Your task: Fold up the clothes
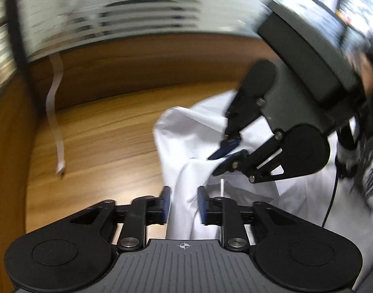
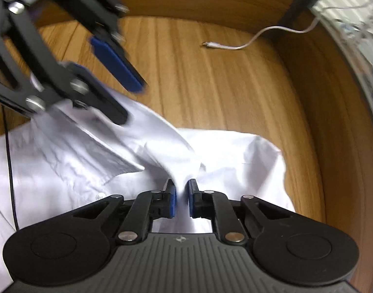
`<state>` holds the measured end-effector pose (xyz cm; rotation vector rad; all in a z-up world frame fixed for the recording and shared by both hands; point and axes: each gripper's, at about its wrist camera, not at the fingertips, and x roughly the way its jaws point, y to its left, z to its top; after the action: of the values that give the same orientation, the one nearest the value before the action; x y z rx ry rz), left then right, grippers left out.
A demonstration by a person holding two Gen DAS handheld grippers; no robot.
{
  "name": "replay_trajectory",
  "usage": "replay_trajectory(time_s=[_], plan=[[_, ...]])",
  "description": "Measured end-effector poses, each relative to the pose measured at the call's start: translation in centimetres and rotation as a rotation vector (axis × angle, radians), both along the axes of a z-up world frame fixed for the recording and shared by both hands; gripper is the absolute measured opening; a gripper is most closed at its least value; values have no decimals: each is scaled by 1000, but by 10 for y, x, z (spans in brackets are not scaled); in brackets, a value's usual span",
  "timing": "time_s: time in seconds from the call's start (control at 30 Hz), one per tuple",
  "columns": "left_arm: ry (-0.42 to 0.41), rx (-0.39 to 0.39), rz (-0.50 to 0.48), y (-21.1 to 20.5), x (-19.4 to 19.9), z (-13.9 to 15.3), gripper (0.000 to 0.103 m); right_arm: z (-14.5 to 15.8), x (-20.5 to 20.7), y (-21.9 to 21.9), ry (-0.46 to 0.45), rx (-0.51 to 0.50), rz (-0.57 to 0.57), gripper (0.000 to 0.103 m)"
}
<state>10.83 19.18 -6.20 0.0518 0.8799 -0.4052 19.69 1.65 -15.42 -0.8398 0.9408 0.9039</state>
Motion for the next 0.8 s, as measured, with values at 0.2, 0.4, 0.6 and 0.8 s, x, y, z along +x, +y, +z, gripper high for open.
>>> replay_trajectory(time_s=[0.2, 0.4, 0.6, 0.8], plan=[[123, -64, 201, 12, -13, 7, 34, 28, 4, -28, 31, 142, -163, 9], [224, -198, 239, 25, -1, -1, 34, 46, 6, -60, 73, 266, -284, 8], [256, -573, 174, 66, -8, -13, 3, 53, 11, -89, 98, 347, -352, 7], [298, -517, 118, 68, -3, -21, 22, 58, 8, -93, 109, 358, -311, 7]])
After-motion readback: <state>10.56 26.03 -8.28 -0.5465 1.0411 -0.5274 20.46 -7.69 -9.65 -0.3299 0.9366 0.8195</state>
